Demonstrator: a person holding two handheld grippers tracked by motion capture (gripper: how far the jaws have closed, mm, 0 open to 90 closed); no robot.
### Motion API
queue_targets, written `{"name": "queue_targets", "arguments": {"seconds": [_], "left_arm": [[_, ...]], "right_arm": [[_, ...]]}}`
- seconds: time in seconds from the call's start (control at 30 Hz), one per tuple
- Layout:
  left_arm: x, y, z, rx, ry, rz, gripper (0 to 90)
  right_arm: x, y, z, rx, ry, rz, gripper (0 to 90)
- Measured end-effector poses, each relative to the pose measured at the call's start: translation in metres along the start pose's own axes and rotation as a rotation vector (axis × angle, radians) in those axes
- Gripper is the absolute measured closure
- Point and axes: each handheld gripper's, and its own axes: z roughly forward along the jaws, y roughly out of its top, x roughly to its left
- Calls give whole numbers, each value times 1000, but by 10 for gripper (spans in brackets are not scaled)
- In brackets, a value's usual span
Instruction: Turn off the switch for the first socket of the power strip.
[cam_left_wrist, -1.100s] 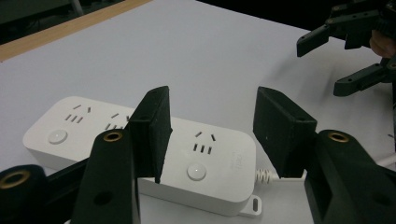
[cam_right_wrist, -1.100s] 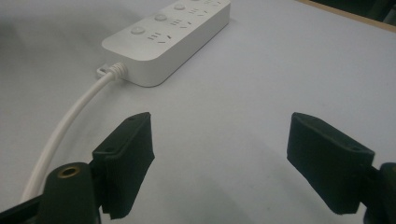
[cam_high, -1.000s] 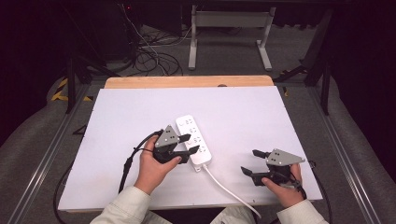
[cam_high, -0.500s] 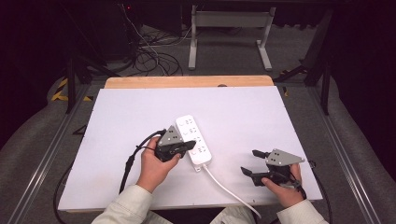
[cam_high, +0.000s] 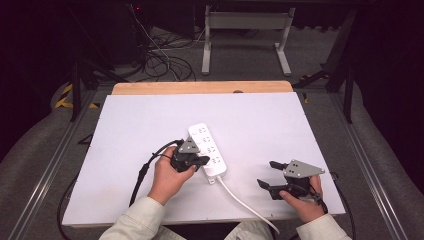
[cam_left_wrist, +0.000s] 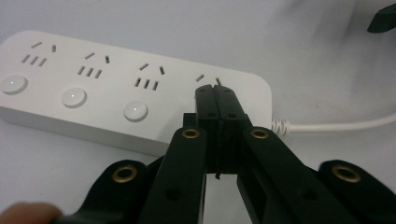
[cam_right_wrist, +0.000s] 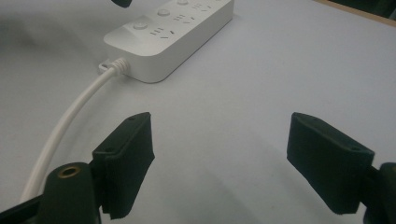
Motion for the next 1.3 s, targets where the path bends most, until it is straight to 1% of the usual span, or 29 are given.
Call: {"name": "queue_targets", "arguments": {"seconds": [0.03, 0.07, 0.13, 0.17, 0.2, 0.23, 0.5, 0.83, 1.1, 1.23, 1.3], "left_arm": [[1, 0, 1, 6, -2, 2, 900], [1, -1, 3, 5, -3, -4, 900], [1, -1, 6, 21, -3, -11, 900], [1, -1, 6, 21, -3, -11, 900], [2, -1, 6, 26, 6, -6, 900], [2, -1, 7, 30, 2, -13, 900], [4, -2, 13, 46, 7, -20, 900], [4, -3, 16, 46, 18, -3, 900], [4, -5, 18, 32, 21, -7, 900], [3, -5, 18, 28, 31, 13, 900], [3, -6, 19, 25, 30, 16, 900]], "right_arm": [[0, 0, 0, -1, 0, 0, 227], [0, 0, 0, -1, 0, 0, 227], [0, 0, 0, -1, 0, 2, 227], [0, 0, 0, 0, 1, 2, 228], [0, 0, 0, 1, 2, 2, 229], [0, 0, 0, 3, 3, 0, 229], [0, -1, 1, 6, 3, -3, 229], [0, 0, 0, 2, 2, -6, 228], [1, 0, 1, 6, 3, -7, 228], [1, 0, 1, 6, 2, -6, 227], [1, 0, 1, 7, 0, -7, 228]]}}
